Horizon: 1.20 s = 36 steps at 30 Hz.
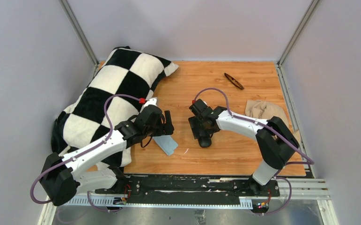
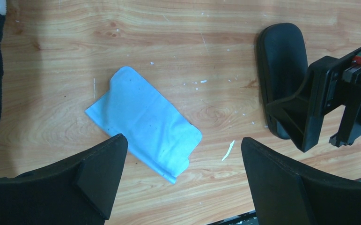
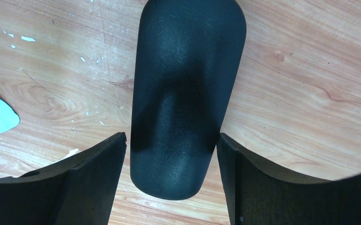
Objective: Organize the sunglasses
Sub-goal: Open the sunglasses case at the center of the board.
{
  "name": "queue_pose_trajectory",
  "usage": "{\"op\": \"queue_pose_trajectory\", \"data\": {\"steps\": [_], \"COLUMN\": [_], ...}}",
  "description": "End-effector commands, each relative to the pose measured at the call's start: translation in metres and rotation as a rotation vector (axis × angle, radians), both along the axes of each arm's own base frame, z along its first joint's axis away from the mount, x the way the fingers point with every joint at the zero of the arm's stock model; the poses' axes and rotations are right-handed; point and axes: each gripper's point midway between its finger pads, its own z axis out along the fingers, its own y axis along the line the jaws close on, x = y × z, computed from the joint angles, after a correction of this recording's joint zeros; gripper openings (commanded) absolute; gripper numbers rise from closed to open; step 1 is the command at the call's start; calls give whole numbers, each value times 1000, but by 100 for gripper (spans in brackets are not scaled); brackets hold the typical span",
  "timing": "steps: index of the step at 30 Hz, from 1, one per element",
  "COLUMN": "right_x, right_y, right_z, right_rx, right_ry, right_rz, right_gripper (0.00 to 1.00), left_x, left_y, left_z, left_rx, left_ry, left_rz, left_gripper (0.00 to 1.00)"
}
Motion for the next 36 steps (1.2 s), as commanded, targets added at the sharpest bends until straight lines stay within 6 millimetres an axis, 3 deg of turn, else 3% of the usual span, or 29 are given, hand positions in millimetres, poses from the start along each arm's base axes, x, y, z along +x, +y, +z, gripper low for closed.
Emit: {"op": "queue_pose_trajectory", "data": {"steps": [1, 4, 8, 12, 15, 21, 27, 32, 36], "right_x": [-4, -4, -2, 1, -1, -5, -17, -17, -18], "right_y": [-5, -7, -7, -4, 3, 1, 9, 7, 7], "right_z": [-14, -17, -12, 9, 34, 90, 137, 161, 176], "right_rx": [-26, -23, 0, 106, 296, 605, 882, 1059, 1137], "right_ry": [25, 29, 13, -15, -19, -27, 2, 19, 22], "right_rz": [-7, -12, -16, -6, 24, 72, 157, 175, 204], "right_gripper": [76, 75, 59, 43, 40, 36, 38, 39, 38], "left_x": [10, 12, 14, 15, 15, 14, 12, 12, 11], "left_y": [4, 5, 6, 18, 19, -10, -53, -80, -91], "left_z": [8, 9, 9, 7, 15, 26, 58, 95, 111], "left_rx": [-13, -18, -12, 39, 17, -91, -413, -584, -636], "left_ry": [-45, -51, -68, -77, -59, -46, -81, -145, -147], "left_rz": [52, 65, 63, 99, 108, -58, -198, -346, -427], "left_gripper": [100, 100, 100, 100, 100, 100, 100, 100, 100]}}
